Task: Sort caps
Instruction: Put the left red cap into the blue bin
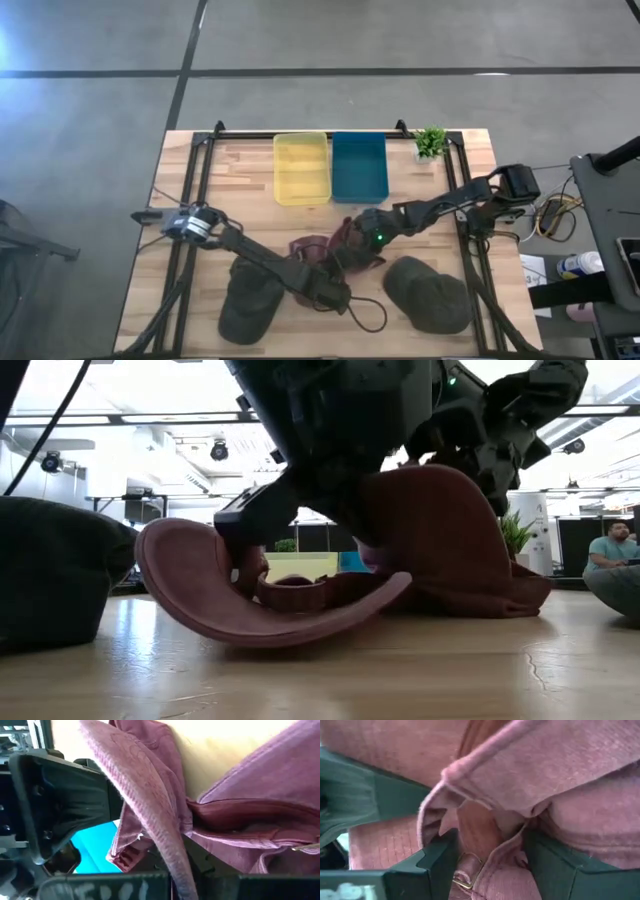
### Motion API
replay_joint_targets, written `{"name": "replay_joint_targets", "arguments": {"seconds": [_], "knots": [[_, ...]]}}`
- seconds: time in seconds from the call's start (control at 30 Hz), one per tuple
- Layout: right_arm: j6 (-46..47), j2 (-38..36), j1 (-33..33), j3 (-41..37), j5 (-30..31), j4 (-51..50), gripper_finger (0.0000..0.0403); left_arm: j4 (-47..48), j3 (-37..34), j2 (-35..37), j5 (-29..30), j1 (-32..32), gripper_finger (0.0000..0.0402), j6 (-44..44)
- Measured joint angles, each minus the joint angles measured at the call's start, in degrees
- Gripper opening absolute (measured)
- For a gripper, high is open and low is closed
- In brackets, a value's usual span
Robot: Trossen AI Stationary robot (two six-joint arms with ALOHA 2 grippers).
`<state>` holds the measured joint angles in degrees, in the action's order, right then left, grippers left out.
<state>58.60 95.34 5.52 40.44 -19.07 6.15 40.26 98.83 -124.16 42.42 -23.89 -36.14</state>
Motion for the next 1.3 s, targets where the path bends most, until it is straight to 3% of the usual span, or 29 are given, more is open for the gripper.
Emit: {"name": "replay_joint_targets", "arguments": {"seconds": [0.17,0.33,0.7,0.83,1.03,1.3], "knots": [[0.01,0.33,0.02,0.65,-0.85,-0.76,0.0219,-0.36,0.0,0.0,-1.0,-0.06,0.0017,0.77],[-0.85,-5.36,-0.53,1.53,0.21,-2.56,0.0219,-0.42,0.27,0.47,4.32,-0.98,0.0018,2.31],[-8.84,-18.92,-1.28,2.07,9.86,-22.68,0.0219,2.86,-1.28,0.66,6.01,-1.09,0.0018,7.2],[-8.42,-21.4,-1.6,1.46,13.85,-24.68,0.0219,2.56,-3.57,0.66,5.98,-1.19,0.0018,9.23],[-7.82,-17.6,-1.84,0.99,16.0,-25.21,0.0219,1.76,-6.58,0.66,8.9,-2.03,0.0018,10.82],[-8.35,-7.5,-2.59,1.37,16.5,-13.14,0.0219,0.74,-7.14,0.66,8.75,-5.34,0.0018,11.41]]}}
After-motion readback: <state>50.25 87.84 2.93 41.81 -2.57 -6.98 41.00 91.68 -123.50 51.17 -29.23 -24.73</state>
